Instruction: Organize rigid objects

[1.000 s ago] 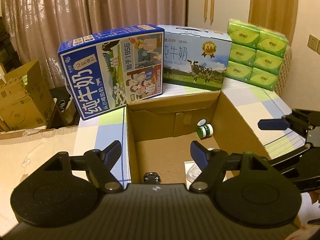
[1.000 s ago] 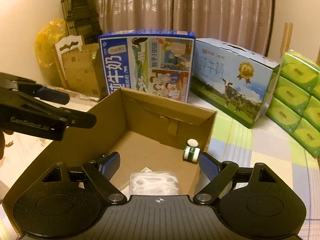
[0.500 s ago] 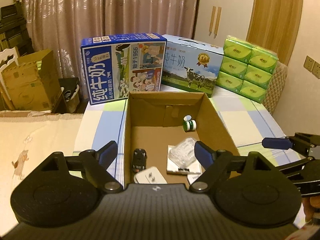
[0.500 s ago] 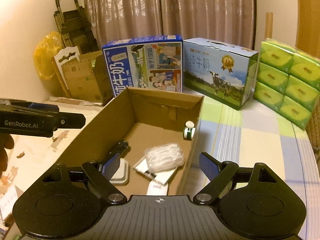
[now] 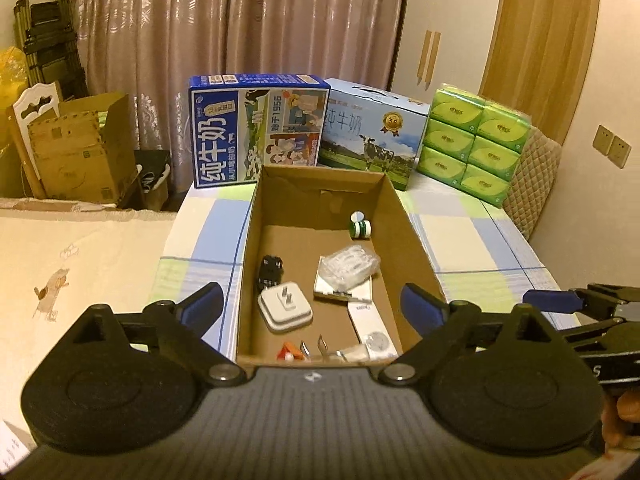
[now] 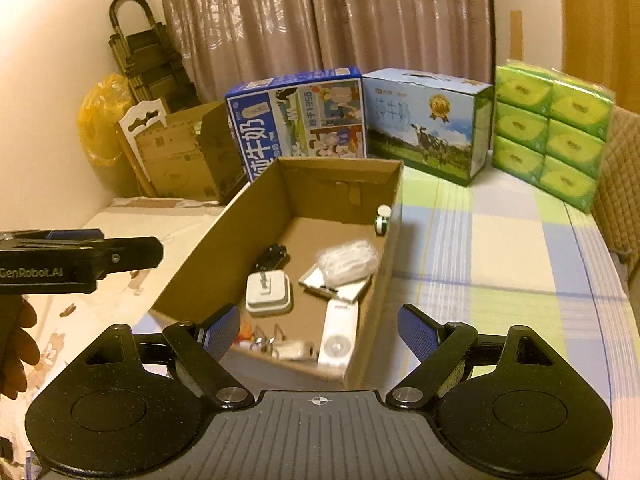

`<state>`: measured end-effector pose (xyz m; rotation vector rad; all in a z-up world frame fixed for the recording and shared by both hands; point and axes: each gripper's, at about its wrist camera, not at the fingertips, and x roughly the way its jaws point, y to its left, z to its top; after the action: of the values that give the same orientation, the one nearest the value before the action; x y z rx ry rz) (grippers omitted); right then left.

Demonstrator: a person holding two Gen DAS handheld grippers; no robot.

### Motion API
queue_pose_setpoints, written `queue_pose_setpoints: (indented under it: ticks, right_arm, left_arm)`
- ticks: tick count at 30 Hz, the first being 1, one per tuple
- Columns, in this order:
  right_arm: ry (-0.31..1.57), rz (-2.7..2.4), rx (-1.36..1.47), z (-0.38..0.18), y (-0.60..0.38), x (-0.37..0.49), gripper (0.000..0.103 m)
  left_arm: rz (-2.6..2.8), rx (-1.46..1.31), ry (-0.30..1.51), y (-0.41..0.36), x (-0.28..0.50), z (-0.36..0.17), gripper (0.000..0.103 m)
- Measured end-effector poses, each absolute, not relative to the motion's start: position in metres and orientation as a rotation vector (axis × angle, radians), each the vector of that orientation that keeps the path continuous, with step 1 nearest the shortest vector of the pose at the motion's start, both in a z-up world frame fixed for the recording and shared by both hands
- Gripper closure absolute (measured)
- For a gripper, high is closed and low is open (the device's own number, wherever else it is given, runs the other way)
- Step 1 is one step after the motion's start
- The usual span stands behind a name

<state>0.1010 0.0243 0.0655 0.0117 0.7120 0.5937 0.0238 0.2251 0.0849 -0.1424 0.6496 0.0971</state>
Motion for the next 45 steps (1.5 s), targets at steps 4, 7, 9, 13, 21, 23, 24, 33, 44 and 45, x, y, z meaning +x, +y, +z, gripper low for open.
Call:
queue_pose_setpoints:
  ticks: [4,7,9,13,21,23,24,33,44,45]
  right_arm:
    - [0.720,0.576,0.004,0.065,0.016,0.085,0.020]
    - [0.733,0.569,0.005,0.061,0.011,0.074,0.020]
    - [0.741,0.564,0.008,0.059,0.007,0.068,0.020]
    - [0.746,0.555,0.016,0.056,0.002,0.059,0.020]
    - [0.757,0.552,0.011,0.050,0.000,0.042,0.020]
    - [0.764,0.546,0.015,0.048,0.000,0.041,0.020]
    - [0.766,0.544,0.018,0.047,-0.001,0.040,0.020]
    - [0.778,0.536,0.026,0.042,-0.003,0.038,0.020]
    - [0.780,0.533,0.033,0.041,-0.004,0.039,0.020]
    - [0.781,0.532,0.033,0.041,-0.003,0.039,0.020]
  left_arm:
    - [0.110,-0.135,0.670,0.219,0.002,0.080,0.008]
    - [0.140,-0.149,0.688,0.216,-0.011,0.074,0.008]
    - [0.147,-0.174,0.692,0.215,-0.019,0.070,0.008]
    - [0.166,-0.204,0.710,0.215,-0.030,0.062,0.008]
    - [0.180,-0.191,0.736,0.208,-0.040,0.053,0.007]
    - [0.179,-0.177,0.741,0.205,-0.041,0.052,0.007]
    - [0.180,-0.171,0.745,0.204,-0.040,0.051,0.007]
    - [0.181,-0.145,0.763,0.196,-0.041,0.045,0.007]
    - [0.162,-0.130,0.766,0.190,-0.041,0.043,0.007]
    - [0.161,-0.130,0.766,0.189,-0.042,0.043,0.007]
